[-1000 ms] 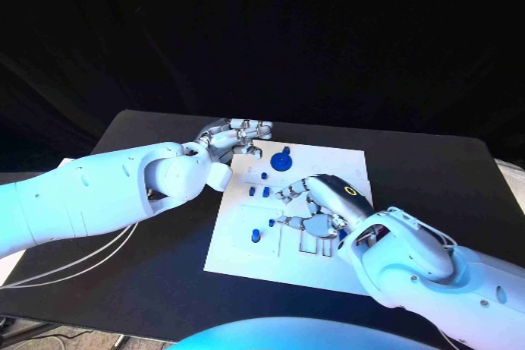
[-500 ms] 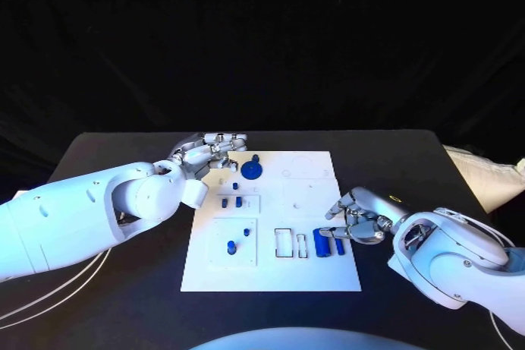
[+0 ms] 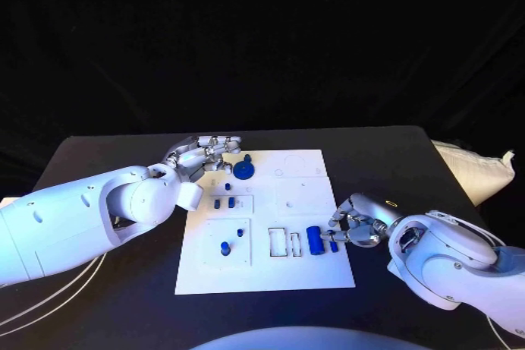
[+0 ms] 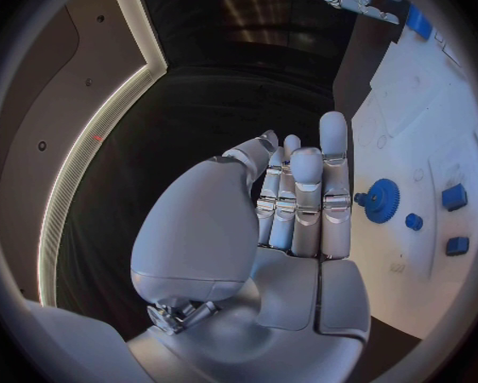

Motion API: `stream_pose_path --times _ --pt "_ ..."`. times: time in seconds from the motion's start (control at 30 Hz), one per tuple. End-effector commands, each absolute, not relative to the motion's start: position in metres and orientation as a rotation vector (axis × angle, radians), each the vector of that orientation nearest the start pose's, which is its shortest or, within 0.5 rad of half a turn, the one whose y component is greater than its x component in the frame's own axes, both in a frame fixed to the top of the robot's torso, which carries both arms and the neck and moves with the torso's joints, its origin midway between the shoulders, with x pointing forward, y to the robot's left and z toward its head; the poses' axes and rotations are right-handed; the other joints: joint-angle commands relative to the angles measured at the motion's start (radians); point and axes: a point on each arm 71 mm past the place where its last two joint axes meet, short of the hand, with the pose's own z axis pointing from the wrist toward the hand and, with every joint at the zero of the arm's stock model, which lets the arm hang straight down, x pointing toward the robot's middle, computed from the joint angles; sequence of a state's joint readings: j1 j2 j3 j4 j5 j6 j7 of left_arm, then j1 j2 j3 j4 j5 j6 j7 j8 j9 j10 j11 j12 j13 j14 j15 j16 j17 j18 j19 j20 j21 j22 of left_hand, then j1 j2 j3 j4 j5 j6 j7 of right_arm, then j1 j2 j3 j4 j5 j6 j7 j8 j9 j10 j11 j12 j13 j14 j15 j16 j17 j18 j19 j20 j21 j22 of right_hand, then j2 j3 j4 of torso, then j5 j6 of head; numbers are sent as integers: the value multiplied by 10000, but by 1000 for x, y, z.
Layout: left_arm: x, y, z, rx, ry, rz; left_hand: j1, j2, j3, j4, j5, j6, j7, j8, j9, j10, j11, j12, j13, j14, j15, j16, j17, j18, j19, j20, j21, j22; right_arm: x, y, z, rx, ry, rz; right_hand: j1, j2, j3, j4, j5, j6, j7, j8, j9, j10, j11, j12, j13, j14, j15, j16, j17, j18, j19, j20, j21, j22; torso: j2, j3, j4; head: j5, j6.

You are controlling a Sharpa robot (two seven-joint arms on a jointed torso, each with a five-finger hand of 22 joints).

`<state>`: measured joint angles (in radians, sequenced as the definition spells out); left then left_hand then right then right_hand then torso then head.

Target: Assemble the parts on the task board

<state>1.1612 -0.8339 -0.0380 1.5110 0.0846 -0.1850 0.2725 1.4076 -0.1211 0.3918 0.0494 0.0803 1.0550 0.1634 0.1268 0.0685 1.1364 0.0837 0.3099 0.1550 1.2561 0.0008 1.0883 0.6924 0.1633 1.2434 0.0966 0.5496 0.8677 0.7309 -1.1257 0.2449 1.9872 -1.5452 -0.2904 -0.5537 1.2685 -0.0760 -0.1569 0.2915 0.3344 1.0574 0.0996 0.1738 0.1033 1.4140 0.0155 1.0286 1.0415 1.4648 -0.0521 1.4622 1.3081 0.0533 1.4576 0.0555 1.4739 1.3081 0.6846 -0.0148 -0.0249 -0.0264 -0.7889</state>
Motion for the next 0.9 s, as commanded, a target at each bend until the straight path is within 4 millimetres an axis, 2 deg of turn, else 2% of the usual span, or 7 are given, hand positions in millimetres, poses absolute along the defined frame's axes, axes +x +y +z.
stream_pose_path --times 0.03,0.2,0.37,0.53,0.63,0.77,0.9 --pt "481 200 -205 -12796 15843 -16295 -86 43 -42 9 52 -65 -22 37 -5 -56 -6 30 13 -63 23 5 10 179 -12 58 -54 -13 354 -228 -237 1497 19499 4158 -124 14 -63 7 61 -72 -5 55 11 -88 2 -66 -17 656 -3 -5 406 -106 5 30 23 924 1 -26 70 -27 -63" --pt "481 200 -205 -12801 15835 -16283 -89 47 -44 11 53 -67 -23 39 -4 -59 -6 35 15 -65 24 4 3 179 -12 59 -56 -14 355 -226 -240 1440 19580 4163 -34 44 -80 -21 139 -46 -18 136 47 -140 -7 -93 31 648 -7 -19 388 -102 -10 33 13 911 -12 -59 127 -35 -82" --pt "480 200 -205 -12796 15849 -16306 -98 48 -50 15 53 -71 -22 42 -4 -66 -5 44 17 -72 26 -1 -15 179 -12 61 -59 -17 354 -221 -243 1440 19596 4296 155 25 -101 -49 144 -48 -26 208 79 -199 -15 -154 58 635 -12 -50 342 -94 -35 31 -8 883 6 -38 83 7 -100" --pt "479 199 -205 -12791 15895 -16346 -98 48 -50 15 53 -71 -22 42 -4 -66 -5 44 17 -72 26 -1 -15 179 -12 61 -59 -17 353 -215 -246 1383 19686 4446 232 35 -119 -43 68 -82 -21 232 89 -247 -11 -247 19 626 -12 -73 305 -86 -60 30 -30 849 6 -38 133 -20 -125" --pt "478 199 -204 -12791 15919 -16367 -106 46 -57 17 53 -75 -21 43 -4 -72 -4 49 18 -75 27 0 -20 179 -13 63 -61 -19 353 -213 -247 1350 19747 4484 243 46 -123 -38 47 -89 -20 238 92 -251 -10 -249 29 626 -11 -72 308 -86 -61 30 -31 849 10 -47 114 -16 -130" --pt "477 199 -204 -12792 15940 -16380 -106 46 -57 17 53 -75 -21 43 -4 -72 -4 49 18 -75 27 0 -20 179 -13 63 -61 -19 353 -211 -251 1251 19913 4485 295 101 -117 -40 28 -77 -25 273 107 -258 -13 -256 53 628 -12 -70 316 -87 -58 31 -28 855 -1 -45 155 -24 -152" --pt "477 200 -204 -12800 15942 -16368 -106 46 -57 17 53 -75 -21 43 -4 -72 -4 49 18 -75 27 0 -20 179 -13 63 -61 -19 353 -208 -255 1223 20059 4501 370 199 -102 -43 43 -67 -31 315 124 -257 -18 -251 101 631 -15 -67 328 -89 -55 29 -26 863 12 -48 167 -22 -160"
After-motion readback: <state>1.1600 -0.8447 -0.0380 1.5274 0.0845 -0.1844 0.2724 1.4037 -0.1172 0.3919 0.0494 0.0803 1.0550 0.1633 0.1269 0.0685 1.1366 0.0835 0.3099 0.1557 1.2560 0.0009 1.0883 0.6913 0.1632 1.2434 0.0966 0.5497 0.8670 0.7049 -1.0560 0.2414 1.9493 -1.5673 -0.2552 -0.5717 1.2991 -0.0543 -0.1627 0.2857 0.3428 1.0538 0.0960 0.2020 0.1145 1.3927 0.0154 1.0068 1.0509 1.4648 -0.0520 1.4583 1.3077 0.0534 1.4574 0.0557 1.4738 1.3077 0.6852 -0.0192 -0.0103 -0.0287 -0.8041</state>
